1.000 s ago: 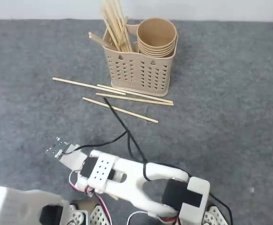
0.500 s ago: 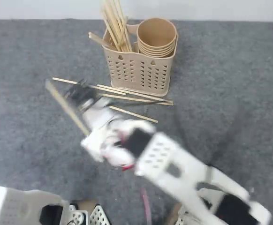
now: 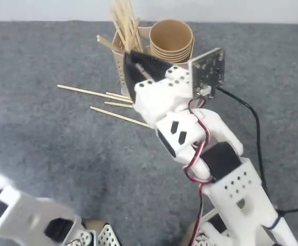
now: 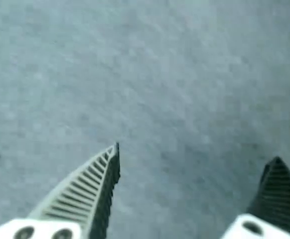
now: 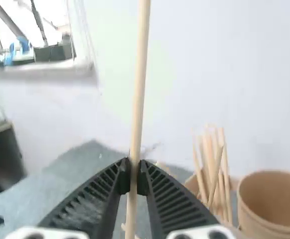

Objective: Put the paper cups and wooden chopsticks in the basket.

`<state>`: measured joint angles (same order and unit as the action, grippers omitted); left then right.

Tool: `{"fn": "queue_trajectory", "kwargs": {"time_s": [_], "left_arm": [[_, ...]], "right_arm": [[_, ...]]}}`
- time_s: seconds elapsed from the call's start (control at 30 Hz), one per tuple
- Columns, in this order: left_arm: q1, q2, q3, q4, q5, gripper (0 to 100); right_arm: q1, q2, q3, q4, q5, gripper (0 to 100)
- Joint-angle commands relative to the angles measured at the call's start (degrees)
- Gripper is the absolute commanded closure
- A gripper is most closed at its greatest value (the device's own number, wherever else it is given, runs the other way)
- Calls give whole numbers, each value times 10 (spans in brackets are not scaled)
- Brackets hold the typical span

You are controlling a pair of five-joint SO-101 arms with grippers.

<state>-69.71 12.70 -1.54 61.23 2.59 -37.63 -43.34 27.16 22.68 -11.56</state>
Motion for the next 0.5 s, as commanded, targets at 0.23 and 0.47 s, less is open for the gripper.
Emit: {"fn": "queue_trajectory", "kwargs": {"time_s": [0.23, 0.47], "left_arm": [[269, -158, 53, 91, 40, 773], [384, -326, 236, 12, 43, 735]], "right_arm": [[80, 44, 68, -296, 5, 991], [112, 189, 51, -438, 10, 991]]}}
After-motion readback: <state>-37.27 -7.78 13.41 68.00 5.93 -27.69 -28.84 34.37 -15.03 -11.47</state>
